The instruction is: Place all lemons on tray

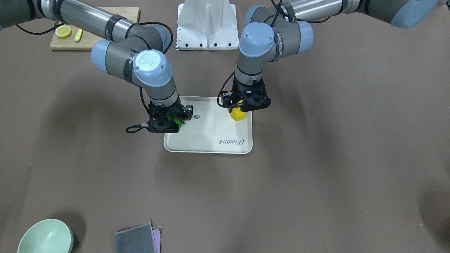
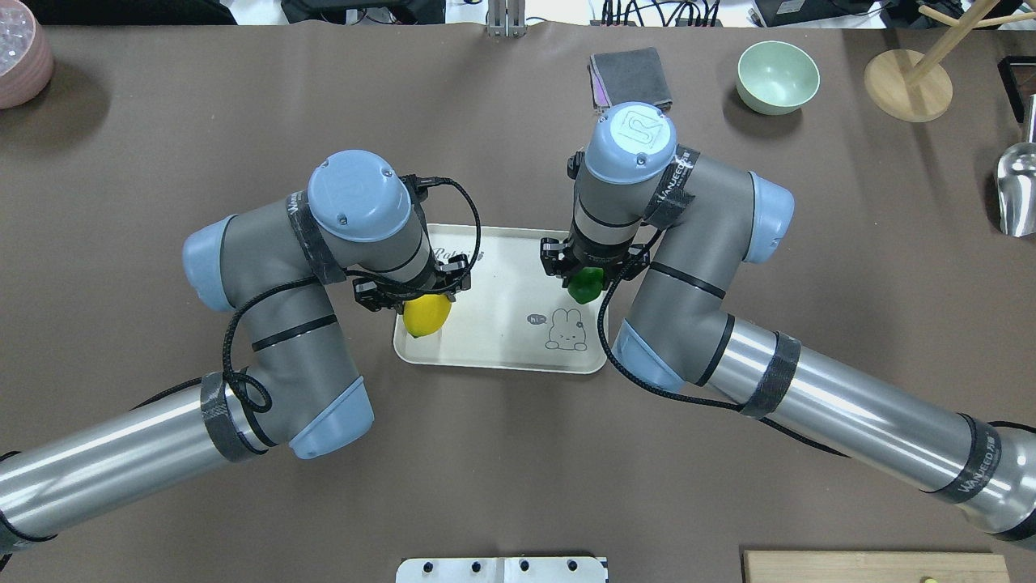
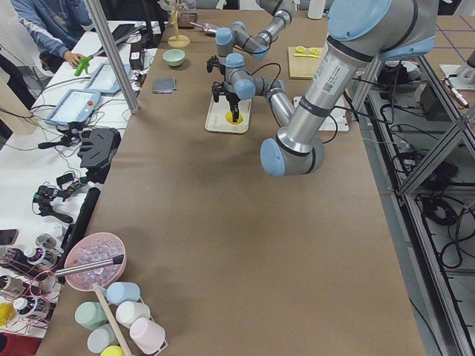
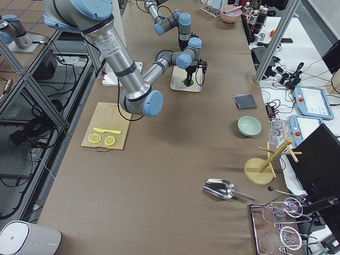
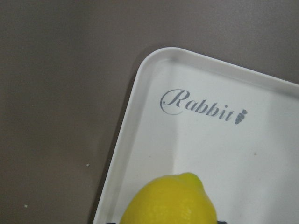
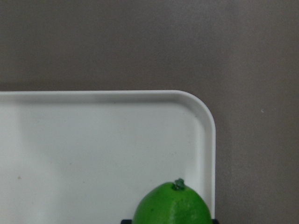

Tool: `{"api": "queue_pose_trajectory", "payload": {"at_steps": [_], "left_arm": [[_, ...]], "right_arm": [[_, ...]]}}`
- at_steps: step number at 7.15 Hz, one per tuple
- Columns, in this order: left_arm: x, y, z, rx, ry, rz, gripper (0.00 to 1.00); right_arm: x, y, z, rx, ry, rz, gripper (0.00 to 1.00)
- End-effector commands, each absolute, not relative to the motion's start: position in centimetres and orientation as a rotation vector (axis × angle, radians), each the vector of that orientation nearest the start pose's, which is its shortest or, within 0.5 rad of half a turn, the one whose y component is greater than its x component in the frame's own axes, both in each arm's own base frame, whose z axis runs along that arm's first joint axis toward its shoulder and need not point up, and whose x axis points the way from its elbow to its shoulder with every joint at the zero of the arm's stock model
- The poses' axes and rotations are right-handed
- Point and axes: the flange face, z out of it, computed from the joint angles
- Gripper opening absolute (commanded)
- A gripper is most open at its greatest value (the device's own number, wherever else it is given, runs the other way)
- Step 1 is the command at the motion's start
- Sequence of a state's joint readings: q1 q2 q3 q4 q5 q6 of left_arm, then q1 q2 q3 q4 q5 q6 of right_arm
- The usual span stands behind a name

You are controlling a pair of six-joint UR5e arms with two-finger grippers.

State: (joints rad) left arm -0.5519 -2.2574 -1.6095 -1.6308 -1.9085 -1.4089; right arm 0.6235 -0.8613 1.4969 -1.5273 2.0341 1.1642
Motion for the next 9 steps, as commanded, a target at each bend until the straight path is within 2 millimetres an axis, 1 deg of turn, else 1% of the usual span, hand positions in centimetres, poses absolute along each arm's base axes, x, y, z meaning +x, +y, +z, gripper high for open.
{"api": "queue_pose_trajectory", "payload": {"at_steps": [1,2,3,4,5,6,7,8,9], "left_arm": [[55.4,-45.7,24.3,-0.023,0.821,-0.236,0.00],[55.6,-45.8,24.6,-0.019,0.815,-0.240,0.00],[55.6,-45.8,24.7,-0.014,0.813,-0.241,0.16],[55.6,-45.8,24.5,-0.014,0.816,-0.241,0.45],[55.5,-45.8,24.3,-0.011,0.820,-0.239,0.99],[55.0,-45.6,23.2,-0.007,0.835,-0.236,0.98],[53.2,-45.8,21.5,0.005,0.855,-0.243,0.98],[49.6,-46.8,19.8,0.003,0.858,-0.255,0.98],[45.1,-48.0,18.1,-0.017,0.875,-0.218,0.98]], "right_arm": [[-53.5,-49.9,25.8,-0.033,-0.810,0.047,1.00],[-53.3,-50.1,25.6,-0.030,-0.813,0.049,1.00],[-52.4,-50.8,25.2,-0.020,-0.821,0.054,1.00],[-50.9,-52.1,25.0,-0.011,-0.828,0.075,1.00],[-48.8,-54.0,25.2,0.010,-0.828,0.085,1.00],[-46.2,-55.7,25.5,0.019,-0.834,0.098,1.00],[-42.0,-58.4,25.2,0.040,-0.850,0.140,1.00],[-36.2,-60.9,26.5,0.028,-0.889,0.112,1.00],[-30.9,-62.2,29.4,0.055,-0.894,0.072,1.00]]}}
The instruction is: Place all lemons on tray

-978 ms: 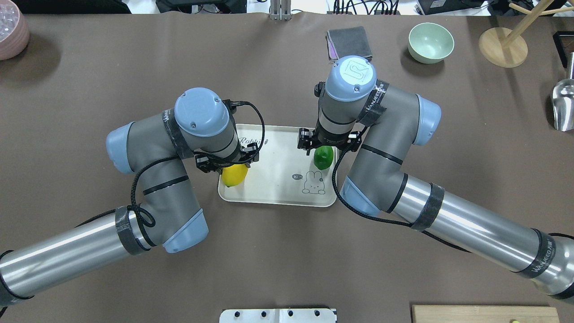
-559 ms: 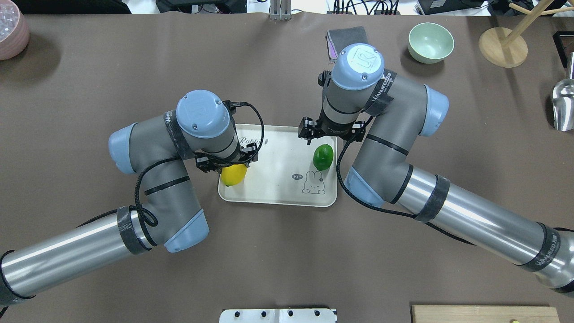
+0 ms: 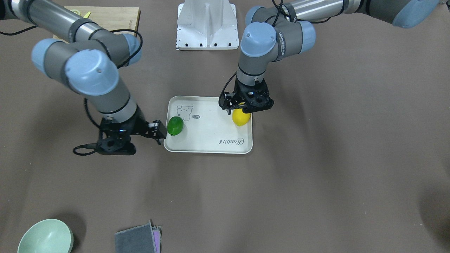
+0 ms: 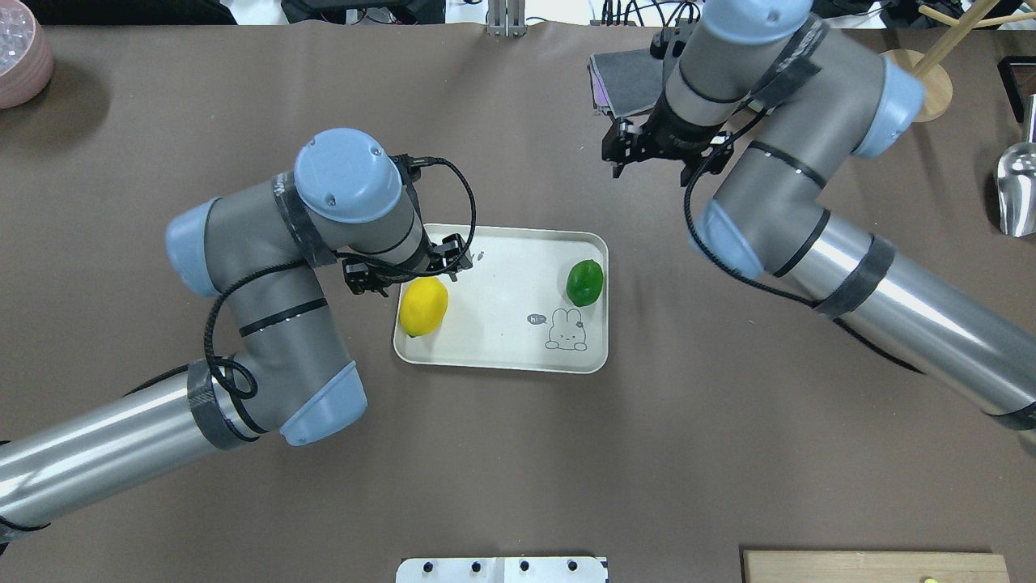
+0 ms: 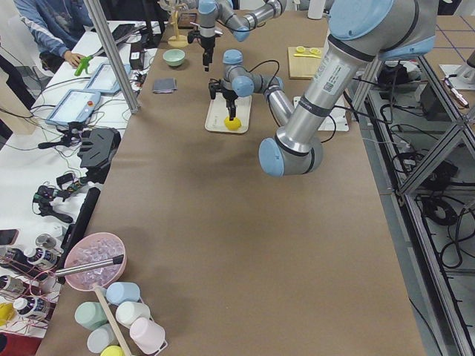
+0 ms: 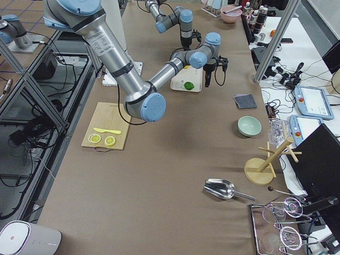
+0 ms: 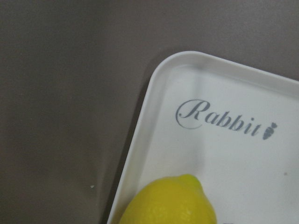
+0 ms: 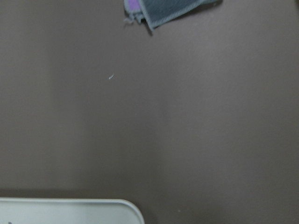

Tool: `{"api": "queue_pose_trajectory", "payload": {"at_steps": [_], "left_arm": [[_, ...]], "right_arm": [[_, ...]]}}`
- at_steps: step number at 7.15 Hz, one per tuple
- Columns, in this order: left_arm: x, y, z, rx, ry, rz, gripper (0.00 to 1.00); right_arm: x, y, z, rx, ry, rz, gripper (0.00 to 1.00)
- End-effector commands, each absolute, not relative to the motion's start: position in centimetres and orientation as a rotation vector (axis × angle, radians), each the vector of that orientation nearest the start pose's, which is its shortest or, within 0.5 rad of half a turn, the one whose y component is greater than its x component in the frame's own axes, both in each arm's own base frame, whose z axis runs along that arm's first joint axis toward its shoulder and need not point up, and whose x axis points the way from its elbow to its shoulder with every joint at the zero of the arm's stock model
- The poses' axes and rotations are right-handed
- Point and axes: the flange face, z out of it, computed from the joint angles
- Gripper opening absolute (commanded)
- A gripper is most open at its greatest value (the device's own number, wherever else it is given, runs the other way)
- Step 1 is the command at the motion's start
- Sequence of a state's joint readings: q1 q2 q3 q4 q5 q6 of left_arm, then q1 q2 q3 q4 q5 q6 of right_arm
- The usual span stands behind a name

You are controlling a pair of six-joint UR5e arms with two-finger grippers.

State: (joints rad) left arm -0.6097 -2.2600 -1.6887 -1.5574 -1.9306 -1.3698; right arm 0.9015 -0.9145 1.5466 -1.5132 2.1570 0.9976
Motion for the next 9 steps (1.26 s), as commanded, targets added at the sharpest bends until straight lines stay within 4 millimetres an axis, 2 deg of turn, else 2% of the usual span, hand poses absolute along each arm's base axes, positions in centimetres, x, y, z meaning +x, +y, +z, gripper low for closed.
{"api": "queue_pose_trajectory", "payload": {"at_steps": [1,2,3,4,5,6,7,8,9], "left_arm": [[40.1,-49.8,18.2,-0.026,0.890,-0.212,0.98],[34.9,-51.3,20.5,-0.013,0.900,-0.186,0.98],[29.2,-53.9,23.2,0.010,0.903,-0.159,0.98],[23.9,-54.9,28.4,0.023,0.869,-0.133,0.98],[19.0,-55.6,32.7,0.028,0.849,-0.125,0.98],[13.7,-55.1,38.2,0.023,0.809,-0.130,0.98],[9.7,-54.6,42.7,0.022,0.772,-0.111,0.98],[6.4,-53.6,46.7,0.002,0.749,-0.125,0.98],[3.8,-53.0,49.6,-0.019,0.732,-0.145,0.98]], "right_arm": [[-26.7,-61.9,33.7,0.066,-0.878,0.034,1.00],[-22.6,-60.7,38.6,0.078,-0.850,-0.010,1.00],[-19.2,-59.7,42.3,0.102,-0.820,-0.067,1.00],[-15.7,-58.1,47.0,0.099,-0.786,-0.107,1.00],[-11.8,-57.3,50.5,0.105,-0.767,-0.143,1.00],[-8.6,-55.9,54.1,0.095,-0.760,-0.166,1.00],[-6.0,-54.5,56.4,0.074,-0.755,-0.126,1.00],[-3.5,-53.1,58.4,0.061,-0.754,-0.098,1.00],[-1.6,-51.5,60.4,0.031,-0.776,-0.060,1.00]]}}
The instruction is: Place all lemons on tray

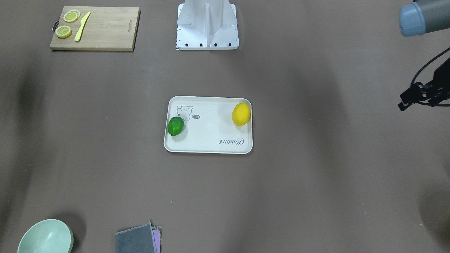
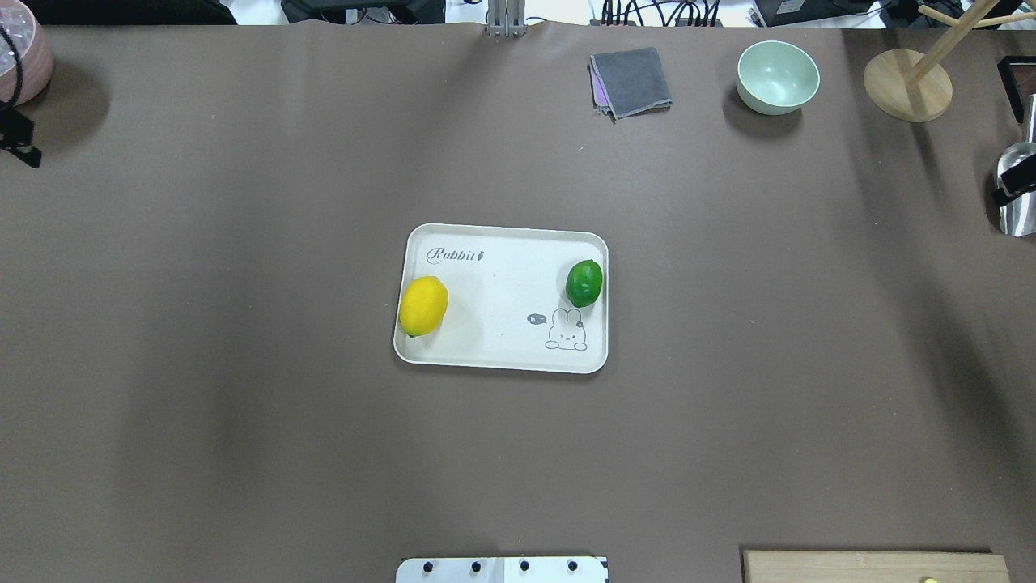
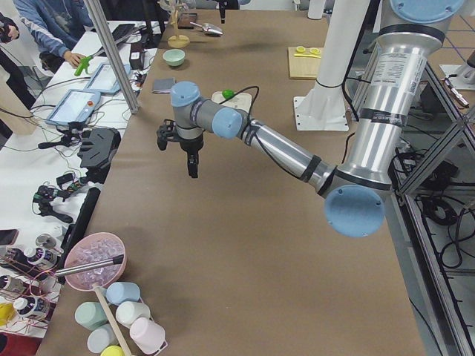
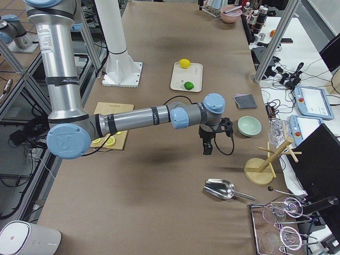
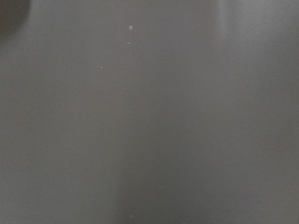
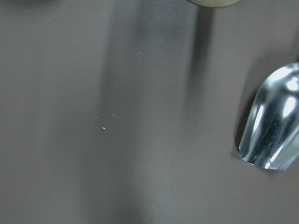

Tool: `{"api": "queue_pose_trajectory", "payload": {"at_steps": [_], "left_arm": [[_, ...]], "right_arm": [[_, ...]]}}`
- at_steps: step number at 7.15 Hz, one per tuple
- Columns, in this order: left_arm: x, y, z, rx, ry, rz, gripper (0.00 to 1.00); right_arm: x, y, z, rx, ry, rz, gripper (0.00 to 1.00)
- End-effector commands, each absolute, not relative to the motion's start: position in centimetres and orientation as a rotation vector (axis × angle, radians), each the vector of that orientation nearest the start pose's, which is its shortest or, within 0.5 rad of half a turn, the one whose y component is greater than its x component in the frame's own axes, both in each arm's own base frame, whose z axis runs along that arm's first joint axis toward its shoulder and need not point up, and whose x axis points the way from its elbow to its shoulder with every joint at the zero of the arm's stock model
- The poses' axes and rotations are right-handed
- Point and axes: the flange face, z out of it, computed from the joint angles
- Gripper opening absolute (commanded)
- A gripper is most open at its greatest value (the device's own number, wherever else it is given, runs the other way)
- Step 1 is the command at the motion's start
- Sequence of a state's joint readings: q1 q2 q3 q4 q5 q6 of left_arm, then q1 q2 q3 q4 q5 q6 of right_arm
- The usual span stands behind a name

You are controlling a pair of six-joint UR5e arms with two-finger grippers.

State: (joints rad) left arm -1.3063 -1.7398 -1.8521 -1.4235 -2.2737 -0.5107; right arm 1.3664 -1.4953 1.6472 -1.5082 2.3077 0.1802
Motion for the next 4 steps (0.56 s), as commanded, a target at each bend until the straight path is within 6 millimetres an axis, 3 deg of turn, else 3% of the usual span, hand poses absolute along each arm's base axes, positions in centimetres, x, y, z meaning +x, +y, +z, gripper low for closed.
{"api": "queue_pose_trajectory", "payload": {"at_steps": [1,3,4], "left_arm": [[1.0,-51.6,52.6,-0.032,0.723,-0.174,0.98],[-3.6,-51.0,55.1,-0.003,0.740,-0.137,0.98],[-5.9,-51.0,57.8,0.028,0.735,-0.026,0.98]], "right_arm": [[0.4,-49.6,61.8,0.018,-0.783,-0.020,1.00],[2.3,-47.7,62.6,0.020,-0.783,0.013,1.00],[2.4,-47.5,62.8,0.018,-0.781,0.017,1.00]]}}
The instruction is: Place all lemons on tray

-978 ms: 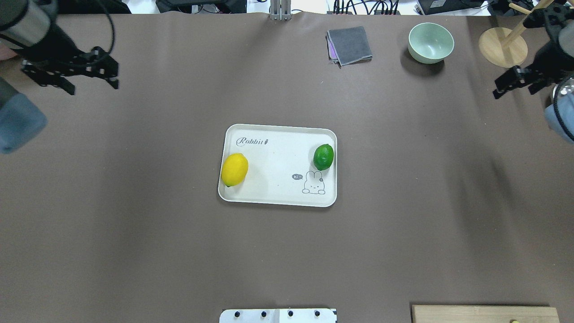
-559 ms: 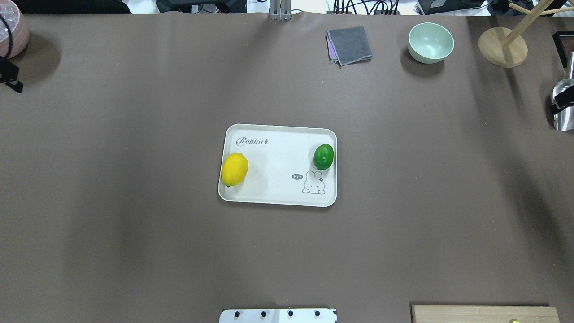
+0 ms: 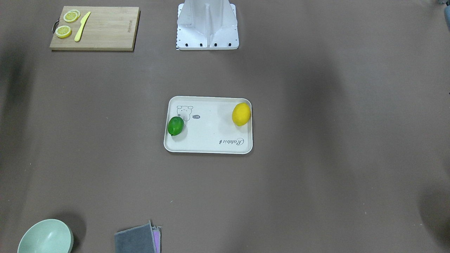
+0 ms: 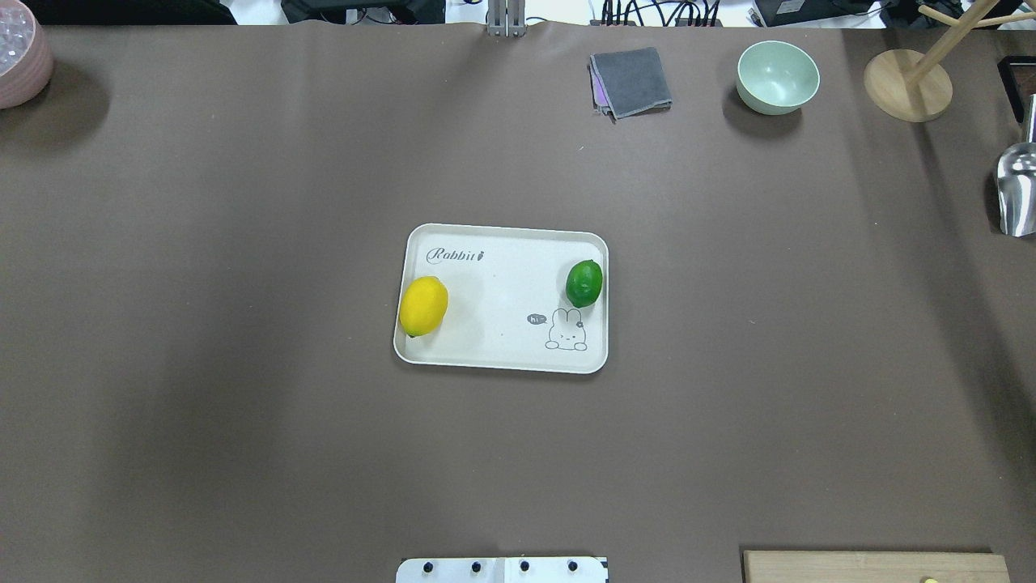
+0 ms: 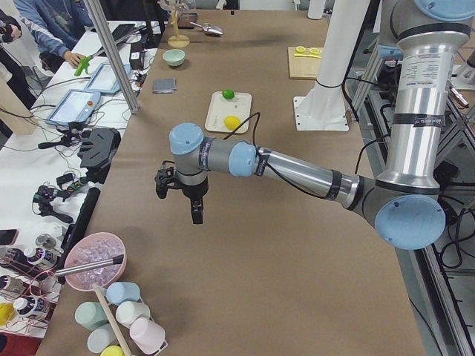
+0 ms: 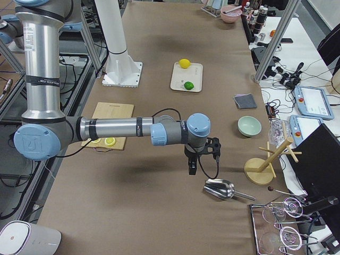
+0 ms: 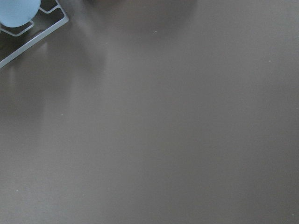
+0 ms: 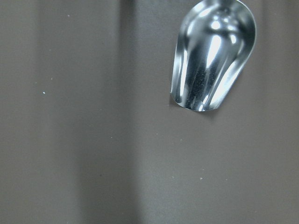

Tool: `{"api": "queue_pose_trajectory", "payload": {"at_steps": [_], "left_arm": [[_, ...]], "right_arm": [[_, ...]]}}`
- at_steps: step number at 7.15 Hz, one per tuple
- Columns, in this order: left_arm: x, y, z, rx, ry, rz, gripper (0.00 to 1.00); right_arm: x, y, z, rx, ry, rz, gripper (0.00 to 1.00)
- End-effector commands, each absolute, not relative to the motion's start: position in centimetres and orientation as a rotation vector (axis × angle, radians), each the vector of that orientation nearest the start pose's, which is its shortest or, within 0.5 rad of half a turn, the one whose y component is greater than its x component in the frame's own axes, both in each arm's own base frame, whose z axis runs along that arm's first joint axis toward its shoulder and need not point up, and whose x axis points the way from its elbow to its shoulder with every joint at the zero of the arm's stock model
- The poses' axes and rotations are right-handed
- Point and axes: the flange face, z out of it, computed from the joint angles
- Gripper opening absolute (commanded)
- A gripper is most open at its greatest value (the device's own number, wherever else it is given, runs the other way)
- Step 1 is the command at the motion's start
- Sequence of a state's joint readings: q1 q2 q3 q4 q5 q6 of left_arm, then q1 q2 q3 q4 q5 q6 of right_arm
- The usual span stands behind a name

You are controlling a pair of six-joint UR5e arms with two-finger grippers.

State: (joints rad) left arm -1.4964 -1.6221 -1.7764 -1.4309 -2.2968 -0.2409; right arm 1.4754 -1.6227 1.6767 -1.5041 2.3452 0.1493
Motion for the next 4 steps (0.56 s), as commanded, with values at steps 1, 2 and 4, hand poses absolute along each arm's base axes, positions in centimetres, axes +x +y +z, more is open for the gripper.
{"api": "queue_pose_trajectory", "payload": {"at_steps": [1,2,4], "left_arm": [[-8.1,-50.7,58.5,0.040,0.744,-0.034,0.98],[-12.1,-49.8,59.8,0.045,0.758,-0.114,0.98],[-14.5,-48.9,63.5,0.027,0.800,-0.117,0.98]], "right_arm": [[2.6,-47.4,62.9,0.018,-0.781,0.021,1.00],[3.2,-47.3,62.0,0.038,-0.782,0.027,1.00],[3.2,-47.3,61.9,0.040,-0.778,0.027,1.00]]}}
